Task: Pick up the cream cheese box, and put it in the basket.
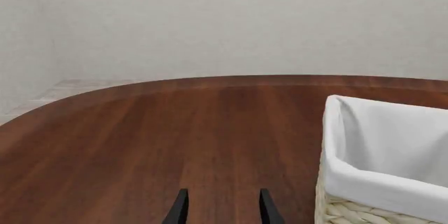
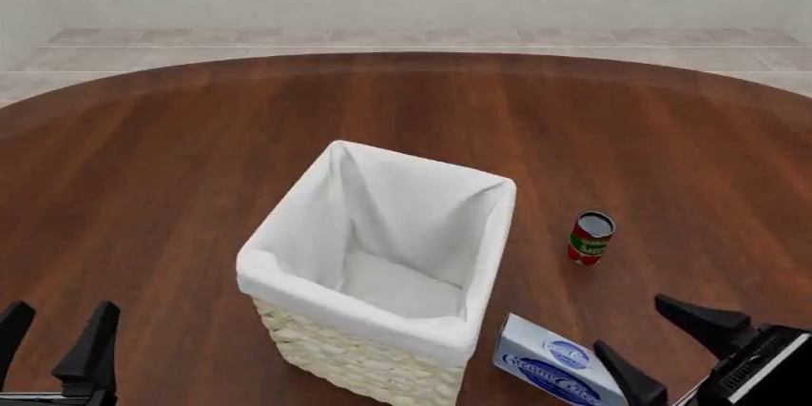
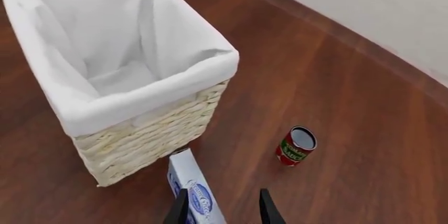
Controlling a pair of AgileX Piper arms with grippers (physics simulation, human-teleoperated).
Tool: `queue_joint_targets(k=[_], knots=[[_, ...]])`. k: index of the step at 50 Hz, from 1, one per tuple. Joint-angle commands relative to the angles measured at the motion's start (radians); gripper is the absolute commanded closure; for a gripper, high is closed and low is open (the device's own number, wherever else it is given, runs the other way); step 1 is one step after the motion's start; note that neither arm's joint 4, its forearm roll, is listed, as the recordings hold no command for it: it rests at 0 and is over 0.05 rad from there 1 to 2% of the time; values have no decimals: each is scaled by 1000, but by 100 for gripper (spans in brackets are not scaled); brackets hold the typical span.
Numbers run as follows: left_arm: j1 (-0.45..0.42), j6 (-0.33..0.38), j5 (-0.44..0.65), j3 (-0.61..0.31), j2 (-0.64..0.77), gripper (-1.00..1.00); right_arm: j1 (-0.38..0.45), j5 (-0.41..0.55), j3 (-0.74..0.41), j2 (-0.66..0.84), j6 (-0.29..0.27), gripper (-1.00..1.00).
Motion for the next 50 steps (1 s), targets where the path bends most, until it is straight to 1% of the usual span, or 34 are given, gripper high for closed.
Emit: queue_joint_targets(k=[1,5,6,14,29,36,50], knots=[[0,0,0,0,0,-100,14,0,-4,26,-13,-100],[0,0,0,0,0,-100,23,-1,-5,38,-15,-100],[0,0,0,0,0,-100,27,-3,-2,43,-27,-100],[0,0,0,0,0,-100,27,8,-8,43,-33,-100],[0,0,0,0,0,-100,39,-17,5,85,-30,-100],[0,0,0,0,0,-100,43,22,12,55,-33,-100],[0,0,0,0,0,-100,37,66,12,47,-40,-100]])
